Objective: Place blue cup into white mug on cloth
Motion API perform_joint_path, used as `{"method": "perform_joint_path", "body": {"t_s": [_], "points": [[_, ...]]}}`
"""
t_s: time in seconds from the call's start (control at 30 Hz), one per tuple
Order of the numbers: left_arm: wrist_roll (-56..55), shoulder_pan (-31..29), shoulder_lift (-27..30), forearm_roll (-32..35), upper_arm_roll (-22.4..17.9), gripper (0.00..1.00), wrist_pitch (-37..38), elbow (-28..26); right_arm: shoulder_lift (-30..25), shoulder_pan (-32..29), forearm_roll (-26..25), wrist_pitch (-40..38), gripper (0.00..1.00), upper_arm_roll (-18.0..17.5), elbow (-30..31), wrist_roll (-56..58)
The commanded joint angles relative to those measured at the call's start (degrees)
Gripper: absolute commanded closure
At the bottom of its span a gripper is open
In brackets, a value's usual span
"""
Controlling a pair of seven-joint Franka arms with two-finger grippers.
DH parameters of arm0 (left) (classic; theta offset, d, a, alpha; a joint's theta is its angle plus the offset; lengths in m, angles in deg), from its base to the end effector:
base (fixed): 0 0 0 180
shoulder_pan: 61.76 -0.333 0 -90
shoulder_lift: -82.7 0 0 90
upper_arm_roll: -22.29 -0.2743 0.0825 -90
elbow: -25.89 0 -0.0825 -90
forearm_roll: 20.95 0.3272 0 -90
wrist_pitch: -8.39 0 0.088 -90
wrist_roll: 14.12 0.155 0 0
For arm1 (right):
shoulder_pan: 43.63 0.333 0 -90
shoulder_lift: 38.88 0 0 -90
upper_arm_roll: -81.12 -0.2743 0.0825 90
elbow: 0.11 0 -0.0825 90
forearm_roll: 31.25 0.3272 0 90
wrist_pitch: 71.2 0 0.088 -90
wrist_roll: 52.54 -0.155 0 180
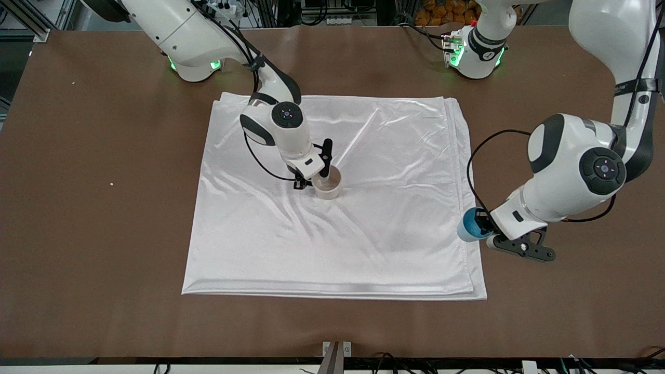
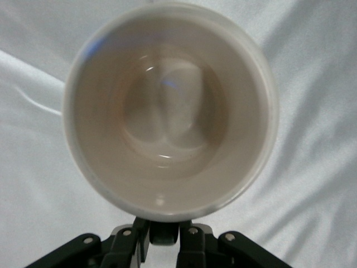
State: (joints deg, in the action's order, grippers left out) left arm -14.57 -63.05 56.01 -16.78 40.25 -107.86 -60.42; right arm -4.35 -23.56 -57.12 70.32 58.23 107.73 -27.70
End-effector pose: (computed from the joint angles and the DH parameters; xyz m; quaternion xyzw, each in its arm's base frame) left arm 0.6084 -0.1513 0.3508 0.9891 -0.1373 0.0340 0.0411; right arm 0.4362 0.3875 0.1721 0.7434 0.6674 0.0341 0.0282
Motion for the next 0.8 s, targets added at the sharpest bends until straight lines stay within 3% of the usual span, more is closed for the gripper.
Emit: {"method": "perform_joint_path", "body": {"t_s": [0.0, 0.07, 0.1, 0.13, 0.2, 0.43, 0.6, 0.77], "points": [[-4.12, 2.44, 1.64, 0.13, -0.12, 1.0, 2.17, 0.88, 0.1, -0.03, -1.38, -0.63, 0.65, 0.57, -1.23, -1.37], [-5.61, 3.31, 1.64, 0.05, -0.12, 1.0, 2.61, 1.06, -0.25, -0.38, -1.38, -0.81, 0.56, 0.48, -1.4, -1.37], [-6.4, 4.19, 1.64, 0.04, -0.12, 1.0, 2.78, 1.15, -0.6, -0.47, -1.38, -0.81, 0.47, 0.48, -1.4, -1.37], [-7.28, 4.89, 1.64, 0.04, -0.21, 1.0, 2.87, 1.41, -0.87, -0.47, -1.38, -0.98, 0.35, 0.48, -1.4, -1.28], [-8.86, 6.21, 1.47, 0.13, -0.3, 1.0, 2.96, 2.2, -1.31, -1.0, -1.29, -1.07, 0.0, 0.48, -1.31, -1.28], [-12.47, 10.78, -0.99, -0.31, -0.38, 1.0, 3.05, 4.74, -5.17, -1.7, -0.94, -6.87, 0.0, 0.22, -1.49, -1.37], [-22.65, 15.26, -2.75, -0.13, -1.0, 1.0, 3.05, 6.16, -8.42, -2.58, -0.5, -7.4, 0.0, 0.13, -1.4, -1.72], [-27.15, 17.73, -3.54, -0.13, -1.0, 1.0, 3.05, 6.07, -12.46, -3.63, 0.37, -13.11, 0.0, -0.05, -1.58, -1.81]]}}
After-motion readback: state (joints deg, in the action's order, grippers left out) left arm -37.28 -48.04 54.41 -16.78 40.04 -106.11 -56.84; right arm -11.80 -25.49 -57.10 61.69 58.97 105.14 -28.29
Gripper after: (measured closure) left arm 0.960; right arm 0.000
